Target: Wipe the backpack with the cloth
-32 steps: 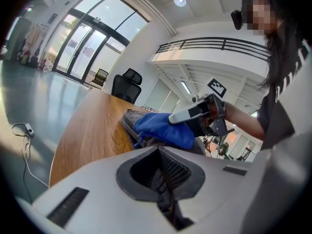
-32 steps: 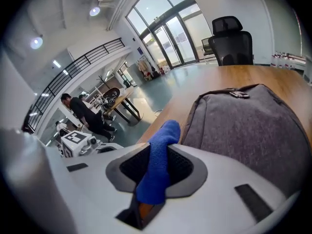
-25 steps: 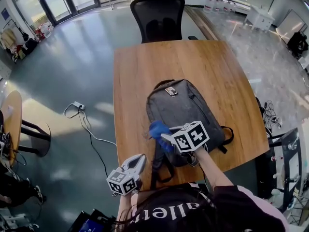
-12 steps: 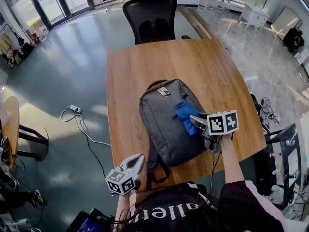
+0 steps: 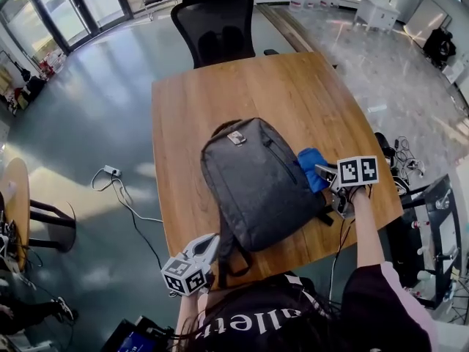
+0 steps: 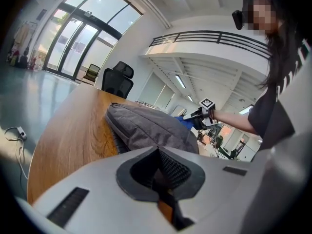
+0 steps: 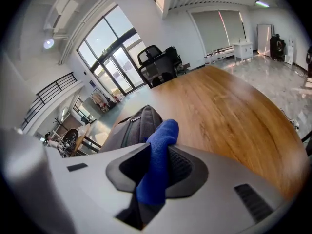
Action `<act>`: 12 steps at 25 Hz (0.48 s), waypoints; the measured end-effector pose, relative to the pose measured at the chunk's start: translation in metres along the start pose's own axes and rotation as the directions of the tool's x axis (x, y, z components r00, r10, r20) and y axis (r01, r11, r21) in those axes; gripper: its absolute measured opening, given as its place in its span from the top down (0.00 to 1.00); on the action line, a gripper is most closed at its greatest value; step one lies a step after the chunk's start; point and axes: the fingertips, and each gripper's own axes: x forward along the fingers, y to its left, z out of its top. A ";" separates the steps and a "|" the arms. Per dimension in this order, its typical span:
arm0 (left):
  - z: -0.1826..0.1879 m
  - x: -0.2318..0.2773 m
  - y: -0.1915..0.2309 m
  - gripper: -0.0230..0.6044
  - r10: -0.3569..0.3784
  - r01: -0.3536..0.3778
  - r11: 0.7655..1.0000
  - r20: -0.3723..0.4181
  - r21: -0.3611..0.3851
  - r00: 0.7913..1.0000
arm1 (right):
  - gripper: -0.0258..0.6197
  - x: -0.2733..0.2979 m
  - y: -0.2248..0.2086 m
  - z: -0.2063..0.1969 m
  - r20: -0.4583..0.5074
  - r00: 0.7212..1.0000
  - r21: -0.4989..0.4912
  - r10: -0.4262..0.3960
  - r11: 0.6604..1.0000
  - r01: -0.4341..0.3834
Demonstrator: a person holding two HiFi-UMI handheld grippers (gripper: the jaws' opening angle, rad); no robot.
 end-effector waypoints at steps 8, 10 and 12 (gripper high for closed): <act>0.000 -0.003 -0.004 0.96 0.014 -0.014 1.000 -0.007 0.009 1.000 | 0.81 -0.010 -0.009 -0.002 0.044 0.999 0.010 -0.006 1.000 0.006; 0.000 -0.004 -0.005 0.96 0.018 -0.018 1.000 -0.006 0.010 1.000 | 0.81 -0.020 0.018 0.002 0.080 0.997 -0.046 0.025 0.999 -0.021; -0.002 -0.004 -0.005 0.96 0.020 -0.020 1.000 -0.005 0.010 1.000 | 0.81 -0.029 0.055 0.001 0.110 0.991 -0.106 0.079 0.992 -0.067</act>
